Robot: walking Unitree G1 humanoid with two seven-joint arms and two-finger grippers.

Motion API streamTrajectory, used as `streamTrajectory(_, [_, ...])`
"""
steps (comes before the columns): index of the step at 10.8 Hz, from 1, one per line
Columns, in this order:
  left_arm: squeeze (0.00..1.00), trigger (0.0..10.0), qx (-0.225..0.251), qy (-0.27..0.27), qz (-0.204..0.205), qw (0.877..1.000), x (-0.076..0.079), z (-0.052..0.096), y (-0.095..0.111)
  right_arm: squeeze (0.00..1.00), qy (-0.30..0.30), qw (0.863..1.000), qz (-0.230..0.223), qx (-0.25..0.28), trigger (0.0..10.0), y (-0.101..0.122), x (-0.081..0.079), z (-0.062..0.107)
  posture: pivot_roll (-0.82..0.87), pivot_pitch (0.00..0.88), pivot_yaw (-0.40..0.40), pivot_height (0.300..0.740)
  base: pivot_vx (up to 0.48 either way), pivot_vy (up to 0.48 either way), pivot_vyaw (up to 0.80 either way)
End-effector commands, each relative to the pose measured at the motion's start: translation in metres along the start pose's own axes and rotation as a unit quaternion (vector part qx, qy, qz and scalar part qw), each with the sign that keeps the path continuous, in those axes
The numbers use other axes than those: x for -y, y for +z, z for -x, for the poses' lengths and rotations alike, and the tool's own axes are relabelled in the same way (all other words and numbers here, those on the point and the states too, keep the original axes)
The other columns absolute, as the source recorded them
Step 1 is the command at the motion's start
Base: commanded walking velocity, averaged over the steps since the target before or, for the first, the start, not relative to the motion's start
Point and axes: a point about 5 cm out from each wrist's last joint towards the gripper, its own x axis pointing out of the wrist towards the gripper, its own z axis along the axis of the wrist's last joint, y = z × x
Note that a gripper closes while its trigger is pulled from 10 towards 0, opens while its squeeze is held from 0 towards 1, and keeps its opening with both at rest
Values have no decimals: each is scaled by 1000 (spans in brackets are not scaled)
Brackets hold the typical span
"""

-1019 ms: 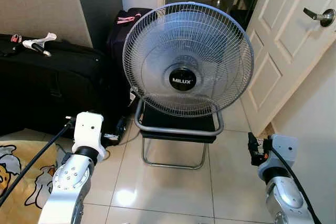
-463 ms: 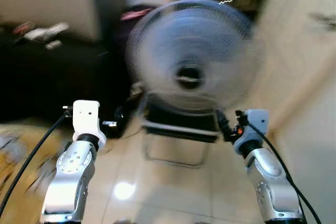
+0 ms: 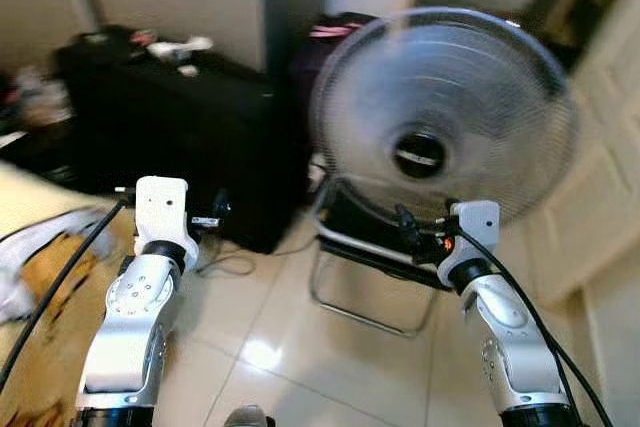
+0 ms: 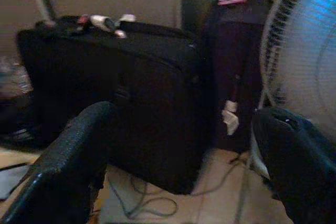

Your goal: Clean up the room

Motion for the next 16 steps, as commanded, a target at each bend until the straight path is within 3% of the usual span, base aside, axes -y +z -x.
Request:
streamTrajectory(1, [0,10000,4,-3,-1,1000,2,-1,3,1000,-21,1000,8,3,10000,2,4,-2,-73,0,-42,740,0,0,800])
streamTrajectory(3, [0,10000,-2,-8,45,999,5,-1,2,1000,-13,1000,-8,2,10000,2,0,-6,-72,0,-42,740,0,0,800])
streamTrajectory(4, [0,10000,-1,-21,45,999,6,-1,3,1000,-10,1000,-6,3,10000,3,-1,-7,-72,0,-40,740,0,0,800])
streamTrajectory(5, [0,10000,8,-9,7,1000,4,-4,3,1000,-29,999,27,7,10000,3,2,-7,-71,0,-41,740,0,0,800])
streamTrajectory(6, [216,10000,28,21,-9,999,1,-6,6,1000,-31,999,40,6,10000,3,3,-8,-71,0,-41,740,0,0,706])
streamTrajectory(7, [463,10000,54,34,21,998,0,-8,11,1000,-24,999,30,3,10000,2,1,-10,-71,0,-39,740,0,0,538])
streamTrajectory(8, [510,10000,74,56,-5,996,-1,-9,14,1000,-26,999,30,1,10000,1,0,-11,-69,0,-39,740,0,0,538])
streamTrajectory(10, [365,10000,57,2,-15,998,6,-7,11,1000,-32,998,44,-3,10000,2,-2,-12,-73,0,-25,740,0,0,503])
streamTrajectory(11, [0,10000,37,-40,-2,999,8,-4,6,1000,-30,999,25,-9,10000,0,-4,-13,-52,0,-35,740,0,0,800])
streamTrajectory(13, [0,10000,44,-21,-24,999,4,-11,12,1000,-2,999,47,-2,10000,-1,-10,-13,-28,0,-58,740,0,0,800])
streamTrajectory(14, [0,10000,47,-25,-19,998,5,-11,14,1000,0,999,40,0,10000,-2,-11,-14,-31,0,-59,740,0,0,800])
streamTrajectory(16, [0,10000,38,-24,-24,999,4,-11,14,1000,12,998,66,-20,10000,-4,-13,-15,-31,0,-59,740,306,0,800])
